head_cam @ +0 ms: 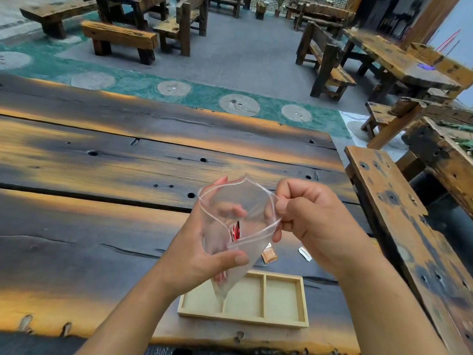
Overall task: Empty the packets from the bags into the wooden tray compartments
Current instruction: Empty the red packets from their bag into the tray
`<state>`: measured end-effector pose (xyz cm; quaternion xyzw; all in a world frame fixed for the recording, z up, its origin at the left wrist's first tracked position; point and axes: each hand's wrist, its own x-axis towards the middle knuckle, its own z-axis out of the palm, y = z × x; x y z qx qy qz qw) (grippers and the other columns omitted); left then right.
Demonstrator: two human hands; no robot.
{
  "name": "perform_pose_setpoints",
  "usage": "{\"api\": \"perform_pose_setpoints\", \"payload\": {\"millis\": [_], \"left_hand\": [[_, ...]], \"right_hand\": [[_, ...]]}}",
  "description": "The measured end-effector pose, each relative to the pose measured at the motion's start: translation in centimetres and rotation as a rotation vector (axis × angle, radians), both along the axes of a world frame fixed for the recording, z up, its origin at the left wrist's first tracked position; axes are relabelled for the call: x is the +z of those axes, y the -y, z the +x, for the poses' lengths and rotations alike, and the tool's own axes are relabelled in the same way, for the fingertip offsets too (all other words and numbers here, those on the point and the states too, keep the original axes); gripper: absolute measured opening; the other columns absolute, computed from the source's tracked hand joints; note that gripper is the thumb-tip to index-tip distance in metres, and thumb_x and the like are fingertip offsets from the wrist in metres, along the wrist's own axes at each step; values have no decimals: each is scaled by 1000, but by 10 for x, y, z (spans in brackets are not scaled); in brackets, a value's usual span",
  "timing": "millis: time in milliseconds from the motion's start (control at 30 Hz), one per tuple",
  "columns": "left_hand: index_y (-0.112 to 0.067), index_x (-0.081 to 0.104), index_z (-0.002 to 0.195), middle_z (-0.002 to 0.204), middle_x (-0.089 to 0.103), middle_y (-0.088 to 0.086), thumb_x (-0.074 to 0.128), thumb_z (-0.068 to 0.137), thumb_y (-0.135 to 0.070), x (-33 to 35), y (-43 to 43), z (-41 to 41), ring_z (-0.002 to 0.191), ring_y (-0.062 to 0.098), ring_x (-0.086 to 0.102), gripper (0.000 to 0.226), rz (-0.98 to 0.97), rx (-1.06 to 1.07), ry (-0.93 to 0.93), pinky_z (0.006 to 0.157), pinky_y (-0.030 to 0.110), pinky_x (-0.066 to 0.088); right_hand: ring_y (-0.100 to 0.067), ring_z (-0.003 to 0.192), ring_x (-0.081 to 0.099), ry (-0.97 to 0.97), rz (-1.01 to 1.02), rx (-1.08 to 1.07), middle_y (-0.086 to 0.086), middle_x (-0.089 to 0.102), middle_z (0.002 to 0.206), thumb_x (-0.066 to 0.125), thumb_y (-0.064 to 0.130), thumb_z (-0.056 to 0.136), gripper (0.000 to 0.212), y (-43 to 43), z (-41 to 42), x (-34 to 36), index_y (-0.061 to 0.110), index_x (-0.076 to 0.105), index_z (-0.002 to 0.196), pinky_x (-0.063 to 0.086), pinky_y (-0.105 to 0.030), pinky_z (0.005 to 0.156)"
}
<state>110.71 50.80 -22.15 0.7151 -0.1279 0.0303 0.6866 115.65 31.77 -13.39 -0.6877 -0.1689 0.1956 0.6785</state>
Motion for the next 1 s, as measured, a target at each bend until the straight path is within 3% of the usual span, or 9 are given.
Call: {"api": "perform_pose_setpoints", "payload": {"millis": [133,200,333,533,633,767,867,933,1000], "left_hand": [[-24,39,140,101,67,12,85,66,-45,14,9,6,100,26,67,90,-361,55,39,84,30,53],[-21,45,136,103,68,17,88,64,-41,15,15,10,97,31,68,86,-561,31,-16,81,36,55],[-17,55,129,105,65,30,91,60,-41,12,23,15,96,39,64,82,-716,24,-106,87,49,50],[-9,57,116,98,70,18,92,59,-36,17,20,20,82,27,69,72,-822,-15,-138,68,36,58],[-9,55,118,99,70,15,91,61,-34,13,21,21,83,26,68,72,-832,-38,-141,69,36,57],[-10,56,120,95,64,13,89,66,-32,-3,23,27,77,26,62,67,-911,-112,-210,66,36,54],[-13,57,121,84,61,11,88,66,-35,-27,20,31,67,24,60,67,-993,-130,-365,63,35,51],[-15,58,118,75,61,9,90,61,-42,-47,16,35,60,23,62,71,-1025,-119,-555,62,33,51],[-13,67,103,69,63,8,91,56,-46,-69,12,39,56,23,63,62,-1037,-92,-683,59,30,52]], "right_hand": [[-20,48,54,-13,127,0,-6,60,59,49,5,75,29,-8,-1,19,21,57,52,48,-27,54],[-20,47,55,-17,141,-7,-6,60,58,50,7,74,28,-14,0,22,22,59,52,49,-28,54],[-19,48,56,-29,150,-62,-6,60,55,54,12,76,23,-25,-1,16,21,59,55,51,-27,54],[-22,62,58,-140,442,-137,-11,61,69,59,24,86,19,-16,2,-11,6,56,79,56,-30,64],[-30,93,66,-138,288,-181,-17,69,98,73,45,80,46,-8,8,-56,4,63,98,55,-42,89],[-50,123,55,-307,132,70,-30,58,134,66,59,84,72,-9,-8,-108,4,59,130,40,-64,106],[-35,109,64,-481,42,160,-22,66,125,77,60,73,81,-10,-19,-123,5,61,130,52,-48,97],[-24,94,67,-545,-23,166,-14,71,110,84,56,68,67,-10,-23,-132,10,70,114,58,-36,83],[-21,90,71,-590,-62,167,-11,74,104,84,47,72,50,-9,-29,-140,14,73,108,60,-34,78]]}}
